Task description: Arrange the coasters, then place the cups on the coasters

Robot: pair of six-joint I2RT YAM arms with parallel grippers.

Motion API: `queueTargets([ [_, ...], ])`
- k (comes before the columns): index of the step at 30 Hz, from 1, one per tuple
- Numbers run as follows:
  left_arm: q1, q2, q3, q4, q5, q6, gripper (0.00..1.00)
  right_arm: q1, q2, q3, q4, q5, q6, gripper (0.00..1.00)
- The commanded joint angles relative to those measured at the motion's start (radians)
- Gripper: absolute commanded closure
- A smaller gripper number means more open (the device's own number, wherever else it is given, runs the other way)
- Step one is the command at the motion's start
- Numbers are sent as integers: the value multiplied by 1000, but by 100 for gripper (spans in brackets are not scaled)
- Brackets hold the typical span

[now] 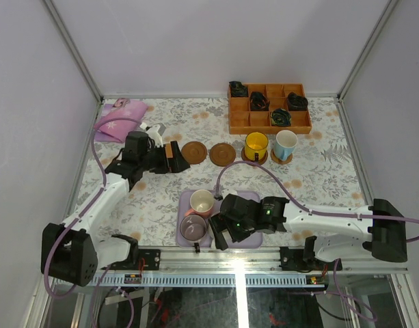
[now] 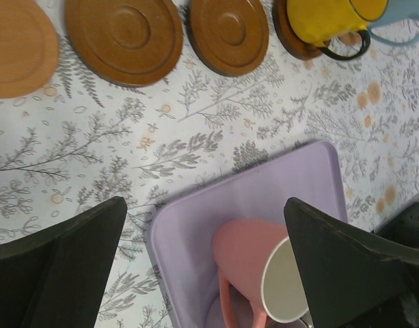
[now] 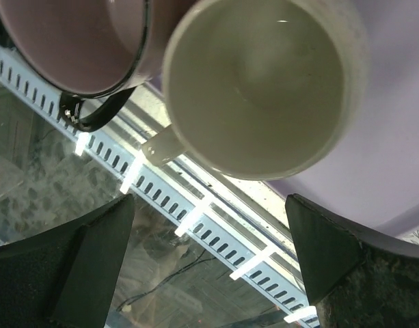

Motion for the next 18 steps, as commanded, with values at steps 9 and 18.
queueTargets([
  [9, -106, -123, 30, -154, -30, 33, 1, 8, 63, 28, 27, 147, 77, 1],
  [18, -132, -176, -7, -189, -34, 6, 2, 8, 63, 40, 41, 165, 123, 1],
])
